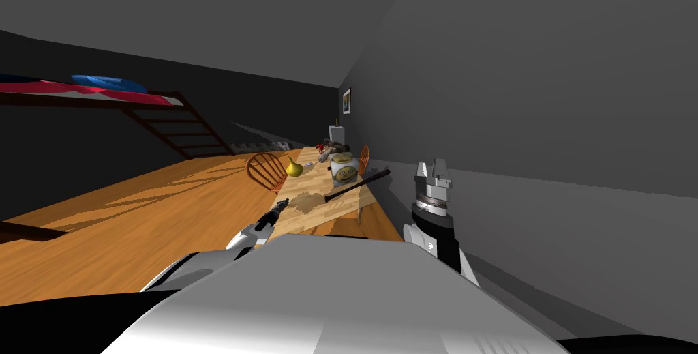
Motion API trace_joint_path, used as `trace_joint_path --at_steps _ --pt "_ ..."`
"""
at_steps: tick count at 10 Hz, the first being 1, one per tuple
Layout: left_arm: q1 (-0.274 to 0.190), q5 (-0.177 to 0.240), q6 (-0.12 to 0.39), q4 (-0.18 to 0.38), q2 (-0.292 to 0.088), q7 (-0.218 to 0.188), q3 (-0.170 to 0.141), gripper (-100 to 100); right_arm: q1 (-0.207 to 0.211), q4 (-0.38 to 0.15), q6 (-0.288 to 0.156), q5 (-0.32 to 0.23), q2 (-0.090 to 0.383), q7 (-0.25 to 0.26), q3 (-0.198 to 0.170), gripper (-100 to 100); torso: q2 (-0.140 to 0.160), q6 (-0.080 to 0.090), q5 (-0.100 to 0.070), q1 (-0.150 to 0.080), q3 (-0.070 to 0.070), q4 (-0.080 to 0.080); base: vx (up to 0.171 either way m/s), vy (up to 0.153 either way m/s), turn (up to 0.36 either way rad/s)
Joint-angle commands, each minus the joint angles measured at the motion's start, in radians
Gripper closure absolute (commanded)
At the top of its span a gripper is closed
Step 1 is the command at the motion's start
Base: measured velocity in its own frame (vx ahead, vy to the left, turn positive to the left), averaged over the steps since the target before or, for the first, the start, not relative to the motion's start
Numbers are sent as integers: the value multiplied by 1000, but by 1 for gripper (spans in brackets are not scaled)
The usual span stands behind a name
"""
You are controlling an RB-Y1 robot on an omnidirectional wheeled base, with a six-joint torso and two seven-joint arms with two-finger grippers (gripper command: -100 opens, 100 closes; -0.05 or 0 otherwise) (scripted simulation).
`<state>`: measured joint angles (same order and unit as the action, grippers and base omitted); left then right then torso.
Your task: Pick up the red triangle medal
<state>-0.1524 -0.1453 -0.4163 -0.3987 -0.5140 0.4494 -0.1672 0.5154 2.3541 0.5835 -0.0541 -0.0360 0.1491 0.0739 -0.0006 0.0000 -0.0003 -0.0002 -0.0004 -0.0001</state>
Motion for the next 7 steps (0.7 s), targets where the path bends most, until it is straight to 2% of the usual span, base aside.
trace_joint_path --at_steps 1,4,5,6,7 --pt "0 0 0 0 0 0 0 100 0 0 0 0 0 0 0 0 0 0 0 0 0 0 0 0 0" --pt "-2 0 -2 -2 -1 1 0 100 0 0 0 0 0 0 0 0 0 0 1 1 0 -1 0 0 0" --pt "-2 0 -3 -2 -1 1 -1 0 0 0 0 0 0 0 0 0 0 0 1 1 -1 -1 0 0 0" --pt "-34 3 22 5 18 33 -20 100 0 0 0 0 0 0 0 0 0 0 1 2 -1 -2 -87 19 -14" --pt "-45 4 40 -4 30 53 -31 100 0 0 0 0 0 0 0 0 3 0 2 3 1 -1 -145 61 -33"
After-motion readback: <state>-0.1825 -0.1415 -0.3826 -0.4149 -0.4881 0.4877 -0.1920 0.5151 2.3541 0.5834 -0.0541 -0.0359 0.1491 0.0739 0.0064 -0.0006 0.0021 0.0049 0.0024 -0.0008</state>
